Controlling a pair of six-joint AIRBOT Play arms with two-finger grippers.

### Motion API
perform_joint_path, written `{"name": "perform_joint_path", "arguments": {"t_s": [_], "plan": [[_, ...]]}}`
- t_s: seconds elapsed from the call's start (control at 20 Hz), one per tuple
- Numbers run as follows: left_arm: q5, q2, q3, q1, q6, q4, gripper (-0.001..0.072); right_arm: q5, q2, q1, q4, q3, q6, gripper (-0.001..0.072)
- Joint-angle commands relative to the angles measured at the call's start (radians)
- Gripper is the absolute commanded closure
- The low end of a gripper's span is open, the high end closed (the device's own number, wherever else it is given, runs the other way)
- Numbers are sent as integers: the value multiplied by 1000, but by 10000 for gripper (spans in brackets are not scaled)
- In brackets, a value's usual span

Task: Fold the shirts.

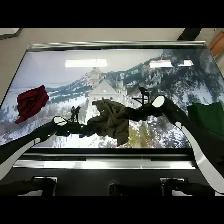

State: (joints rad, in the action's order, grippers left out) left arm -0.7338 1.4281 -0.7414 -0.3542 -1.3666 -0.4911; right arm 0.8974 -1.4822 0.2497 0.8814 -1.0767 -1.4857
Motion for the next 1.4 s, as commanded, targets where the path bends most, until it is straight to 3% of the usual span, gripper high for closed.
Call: {"name": "perform_joint_path", "arguments": {"t_s": [0.0, 0.15, 0.35, 0.6, 0.7, 0.85, 1.05, 1.15, 1.25, 1.35], "plan": [[54, -22, -9, 5, 24, 24, 676, -50, 2, 11, 5, -4, -7, 675], [50, -204, -85, 51, 216, -71, 678, -66, 147, -26, 111, -66, 32, 675], [60, -552, -301, 170, 163, -194, 677, -132, 438, -62, 305, -275, 45, 674], [164, -845, -516, 215, 117, -194, 677, -132, 751, -60, 221, -432, -76, 674], [183, -898, -525, 217, 116, -194, 677, -57, 821, -60, 244, -432, -148, 674], [126, -888, -515, 217, 71, -195, 677, 181, 834, -60, 256, -432, -226, 674], [-22, -820, -399, 218, 47, -239, 677, 525, 725, -60, 303, -425, -227, 674], [-98, -776, -280, 217, 19, -278, 676, 624, 632, -60, 312, -367, -193, 673], [-122, -725, -129, 217, 20, -284, 676, 638, 533, -59, 284, -244, -147, 672], [-82, -655, 5, 217, 19, -284, 676, 503, 426, -59, 242, -80, -94, 672]]}}
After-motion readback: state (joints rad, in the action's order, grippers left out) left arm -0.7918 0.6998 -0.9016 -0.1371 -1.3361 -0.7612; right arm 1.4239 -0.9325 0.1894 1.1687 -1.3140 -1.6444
